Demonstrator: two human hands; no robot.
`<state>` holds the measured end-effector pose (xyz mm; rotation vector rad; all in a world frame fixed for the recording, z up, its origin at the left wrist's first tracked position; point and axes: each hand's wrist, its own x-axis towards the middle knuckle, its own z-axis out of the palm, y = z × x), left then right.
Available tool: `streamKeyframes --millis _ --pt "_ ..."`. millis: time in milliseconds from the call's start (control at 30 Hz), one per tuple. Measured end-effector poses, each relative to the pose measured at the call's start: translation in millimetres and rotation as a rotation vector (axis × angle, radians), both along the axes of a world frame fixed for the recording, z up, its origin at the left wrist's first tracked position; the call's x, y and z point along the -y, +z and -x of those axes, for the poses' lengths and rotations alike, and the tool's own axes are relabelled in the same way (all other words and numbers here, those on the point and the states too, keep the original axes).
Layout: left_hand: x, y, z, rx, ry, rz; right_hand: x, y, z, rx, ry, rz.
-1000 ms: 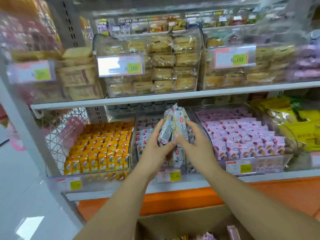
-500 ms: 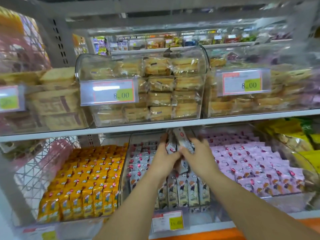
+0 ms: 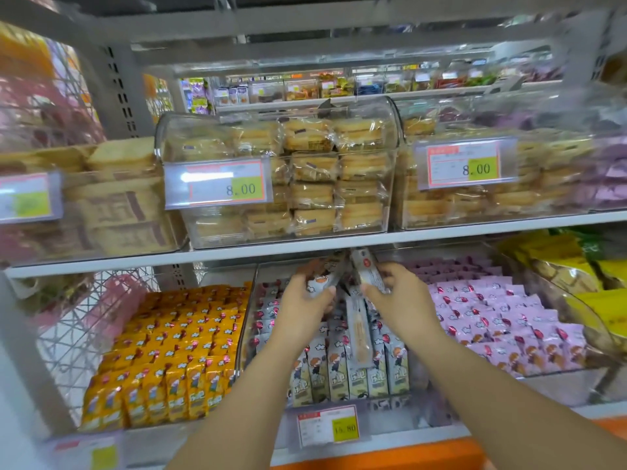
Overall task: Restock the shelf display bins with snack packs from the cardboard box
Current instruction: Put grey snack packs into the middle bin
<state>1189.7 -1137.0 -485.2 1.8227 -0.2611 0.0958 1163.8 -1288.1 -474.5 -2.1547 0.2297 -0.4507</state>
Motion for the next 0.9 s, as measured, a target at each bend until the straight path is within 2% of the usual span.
streamKeyframes --millis 200,300,467,700,900 --pt "-50 10 37 0.077 -0.023 -0.034 -5 -5 38 0.071 0.129 -0.024" --pt "-76 11 55 0.074 -0.003 -0.018 -17 -6 49 0.004 0.224 -0.08" --pt "-108 5 68 0.11 0.064 -0.153 -51 -8 56 -0.045 0.335 -0.093" --pt "-132 0 69 0.197 0.055 -0.272 -86 -18 41 -0.079 0.371 -0.064" --pt "-128 -5 59 0.248 0.061 -0.354 -103 -30 29 -0.067 0.368 0.045"
